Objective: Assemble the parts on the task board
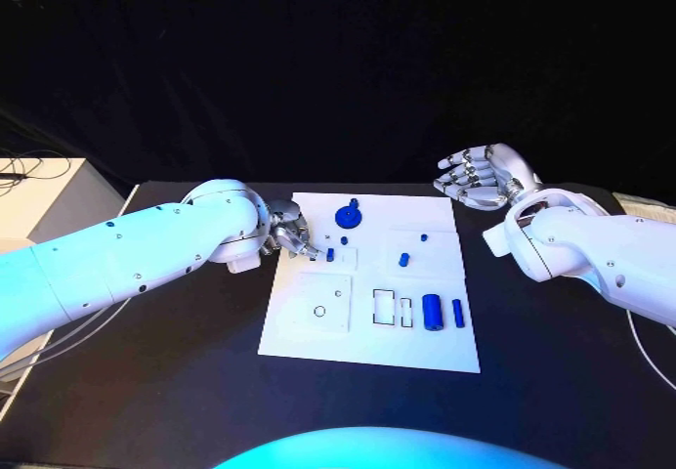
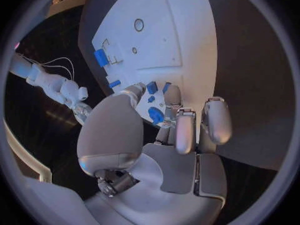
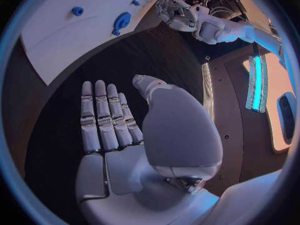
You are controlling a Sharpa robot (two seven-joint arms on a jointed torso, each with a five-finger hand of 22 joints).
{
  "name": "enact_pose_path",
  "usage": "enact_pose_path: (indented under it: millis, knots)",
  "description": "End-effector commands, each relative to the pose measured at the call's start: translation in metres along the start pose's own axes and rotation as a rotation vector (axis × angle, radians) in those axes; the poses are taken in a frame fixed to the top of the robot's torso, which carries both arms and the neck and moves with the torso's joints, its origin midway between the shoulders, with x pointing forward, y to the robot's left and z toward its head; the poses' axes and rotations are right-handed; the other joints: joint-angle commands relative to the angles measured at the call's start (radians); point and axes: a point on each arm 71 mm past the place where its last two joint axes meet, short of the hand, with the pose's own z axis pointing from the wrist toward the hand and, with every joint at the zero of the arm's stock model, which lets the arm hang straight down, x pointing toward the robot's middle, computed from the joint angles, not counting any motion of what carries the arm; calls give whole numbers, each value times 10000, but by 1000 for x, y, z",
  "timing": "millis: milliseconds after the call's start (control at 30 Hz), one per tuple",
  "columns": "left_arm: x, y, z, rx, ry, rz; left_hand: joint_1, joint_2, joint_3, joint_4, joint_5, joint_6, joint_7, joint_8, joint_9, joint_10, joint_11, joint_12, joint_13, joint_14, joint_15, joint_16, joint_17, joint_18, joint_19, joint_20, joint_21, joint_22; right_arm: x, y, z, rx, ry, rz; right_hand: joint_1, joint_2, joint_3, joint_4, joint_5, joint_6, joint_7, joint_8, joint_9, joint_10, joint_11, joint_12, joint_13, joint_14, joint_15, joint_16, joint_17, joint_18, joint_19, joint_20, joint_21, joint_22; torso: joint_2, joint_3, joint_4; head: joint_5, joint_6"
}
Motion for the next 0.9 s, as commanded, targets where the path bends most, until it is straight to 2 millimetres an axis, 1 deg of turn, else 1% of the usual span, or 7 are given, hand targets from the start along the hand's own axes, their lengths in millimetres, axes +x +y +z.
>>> enact_pose_path:
  millis: [33,167,333,400,600,733,900]
  knots:
    - [-2,-7,-4,804,187,-881,243,134,-260,-5,-18,-335,137,-189,-235,-360,122,-158,-138,-32,208,-646,551,321,-760,94,-711,-938,1,1,0,-67,136,4,-51,60,-75,-7,37,-58,362,-58,-12,-82,-4,-39,-10,0,70,-46,-11,122,-76,22,-44,-12,0,-12,3,-16,25]
    - [-15,-12,-9,1702,-375,-1917,577,381,-735,17,6,-905,431,-532,-834,-1014,407,-492,-518,-874,450,-1730,-766,645,-1847,319,-1957,-2460,1,0,0,-68,118,1,-51,62,-77,-7,38,-58,362,-59,-12,-82,-3,-38,-10,0,70,-49,-14,122,-80,23,-44,-17,0,-8,8,-50,22]
    - [-25,-15,-10,2442,-1104,-2813,752,691,-1127,21,-85,-921,482,-687,-1522,-1349,468,-770,-946,-1865,519,-3192,-2424,1033,-3021,437,-3746,-4454,1,0,0,-76,88,-4,-40,108,-84,-20,34,39,327,-25,-5,11,-38,19,2,138,33,-8,-31,143,-25,13,-3,-97,-8,8,-6,-43,64]
    - [-29,-16,-9,2692,-1428,-3007,843,822,-1257,12,-130,-876,515,-949,-2070,-1771,533,-1192,-1335,-2877,577,-4645,-3937,1144,-3538,487,-4798,-5450,1,0,0,-88,60,-9,-38,109,-84,-23,35,46,324,-23,-5,17,-42,23,2,147,30,-6,-33,144,-19,12,-1,-103,-7,12,-12,-55,94]
    - [-33,-25,-1,3205,-2202,-2560,2375,1049,-765,-83,-11,-557,501,-1267,-3141,-1927,528,-1703,-2103,-2872,572,-4879,-4374,1156,-3177,467,-5370,-5898,2,1,0,-125,1,-18,-21,106,-83,-39,40,50,319,-27,-8,6,-45,18,-3,141,30,-17,-46,142,-15,10,-2,-125,5,16,1,-51,171]
    - [-28,-32,5,3564,-2569,-1749,3626,669,347,-130,-65,-72,492,-1477,-3812,-1777,528,-1955,-2577,-2885,551,-4780,-4407,1144,-3083,414,-5419,-5918,2,1,0,-149,-15,-18,-15,105,-82,-45,41,48,319,-30,-10,0,-44,14,-5,131,33,-27,-53,140,-18,11,-5,-136,7,12,-4,-73,208]
    - [-17,-42,15,4075,-2975,-340,4005,194,874,-293,-86,189,523,-1693,-4261,-1898,582,-2186,-2905,-3408,594,-5064,-4849,1122,-3288,441,-5372,-5806,3,2,0,-165,19,-1,2,109,-77,-60,46,41,323,-40,-16,-17,-40,6,-9,105,41,-51,-73,136,-28,14,-12,-164,19,9,-21,-91,275]
